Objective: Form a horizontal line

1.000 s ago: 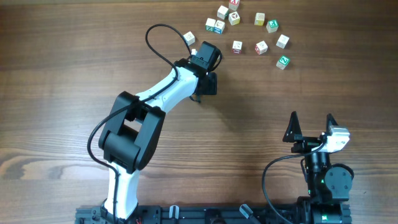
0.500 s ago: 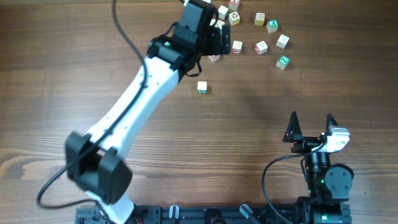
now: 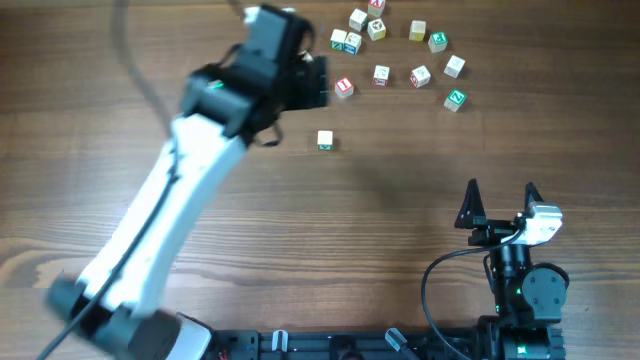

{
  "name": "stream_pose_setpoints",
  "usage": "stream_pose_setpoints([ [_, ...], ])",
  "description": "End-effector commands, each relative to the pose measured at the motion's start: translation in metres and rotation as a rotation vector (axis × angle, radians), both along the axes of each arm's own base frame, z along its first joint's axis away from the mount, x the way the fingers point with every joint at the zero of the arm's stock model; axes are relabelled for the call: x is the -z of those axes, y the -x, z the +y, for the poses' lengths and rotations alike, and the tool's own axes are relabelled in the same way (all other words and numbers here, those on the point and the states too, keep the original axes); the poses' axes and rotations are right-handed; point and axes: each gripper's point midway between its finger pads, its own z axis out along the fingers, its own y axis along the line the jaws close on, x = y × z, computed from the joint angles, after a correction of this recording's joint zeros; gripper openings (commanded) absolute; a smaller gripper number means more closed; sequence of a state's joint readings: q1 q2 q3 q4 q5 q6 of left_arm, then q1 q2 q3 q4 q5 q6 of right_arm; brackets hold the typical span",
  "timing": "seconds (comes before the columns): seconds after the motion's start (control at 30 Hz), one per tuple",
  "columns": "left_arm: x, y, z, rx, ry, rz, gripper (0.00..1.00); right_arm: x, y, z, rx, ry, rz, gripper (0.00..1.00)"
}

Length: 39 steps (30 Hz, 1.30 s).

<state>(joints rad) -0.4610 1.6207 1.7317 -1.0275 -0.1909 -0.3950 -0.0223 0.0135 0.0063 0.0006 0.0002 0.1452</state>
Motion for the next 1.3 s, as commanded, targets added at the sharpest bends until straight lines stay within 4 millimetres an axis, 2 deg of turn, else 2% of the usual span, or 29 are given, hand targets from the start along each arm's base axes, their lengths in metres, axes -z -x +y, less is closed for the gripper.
stream_pose_setpoints([
  [0.0,-0.049,0.035,0.084,-0.248,-0.002,-0.067,1.0,-0.007,0.0,0.003,-0.014,-0.031,-0.031,1.0],
  [0.07,-0.054,0.06,0.119,-0.324,-0.019,-0.034,1.0,0.0,0.0,0.014,-0.077,-0.144,0.001,1.0],
  [0.13,-0.053,0.078,0.141,-0.375,-0.037,0.004,1.0,0.003,0.001,0.028,-0.159,-0.347,0.034,1.0],
  [0.2,-0.047,0.093,0.154,-0.408,-0.059,0.059,1.0,0.01,0.001,0.041,-0.219,-0.48,0.088,1.0],
  [0.33,-0.036,0.109,0.161,-0.42,-0.089,0.138,1.0,0.029,-0.003,0.042,-0.178,-0.807,0.202,1.0],
  [0.37,-0.036,0.109,0.161,-0.42,-0.091,0.141,1.0,0.028,-0.003,0.047,-0.207,-0.814,0.213,1.0],
  [0.43,-0.036,0.109,0.161,-0.42,-0.09,0.14,1.0,0.022,0.004,0.073,-0.376,-0.645,0.246,0.99],
  [0.47,-0.036,0.109,0.161,-0.42,-0.09,0.14,1.0,0.027,0.006,0.076,-0.386,-0.619,0.304,0.99],
  [0.5,-0.036,0.109,0.161,-0.42,-0.09,0.141,1.0,0.03,0.006,0.076,-0.372,-0.596,0.354,0.99],
  [0.57,-0.036,0.109,0.161,-0.42,-0.09,0.14,1.0,0.023,0.002,0.076,-0.368,-0.568,0.382,0.99],
  [0.7,-0.036,0.109,0.161,-0.42,-0.09,0.14,1.0,-0.011,-0.017,0.074,-0.364,-0.494,0.419,1.0],
  [0.73,-0.036,0.109,0.161,-0.42,-0.09,0.14,1.0,-0.019,-0.025,0.074,-0.36,-0.457,0.459,1.0],
  [0.83,-0.036,0.109,0.161,-0.421,-0.09,0.14,1.0,-0.027,-0.043,0.062,-0.27,-0.412,0.649,1.0],
  [0.97,-0.036,0.109,0.161,-0.42,-0.09,0.14,1.0,-0.044,-0.055,0.061,-0.224,-0.43,0.885,1.0],
  [1.07,-0.036,0.109,0.161,-0.42,-0.09,0.14,1.0,-0.063,-0.085,0.07,-0.281,-0.456,0.874,1.0],
  [1.2,-0.036,0.109,0.161,-0.421,-0.09,0.14,1.0,-0.06,-0.12,0.069,-0.298,-0.443,0.809,1.0],
  [1.27,-0.036,0.109,0.161,-0.42,-0.09,0.14,1.0,-0.063,-0.15,0.072,-0.308,-0.473,0.737,0.99],
])
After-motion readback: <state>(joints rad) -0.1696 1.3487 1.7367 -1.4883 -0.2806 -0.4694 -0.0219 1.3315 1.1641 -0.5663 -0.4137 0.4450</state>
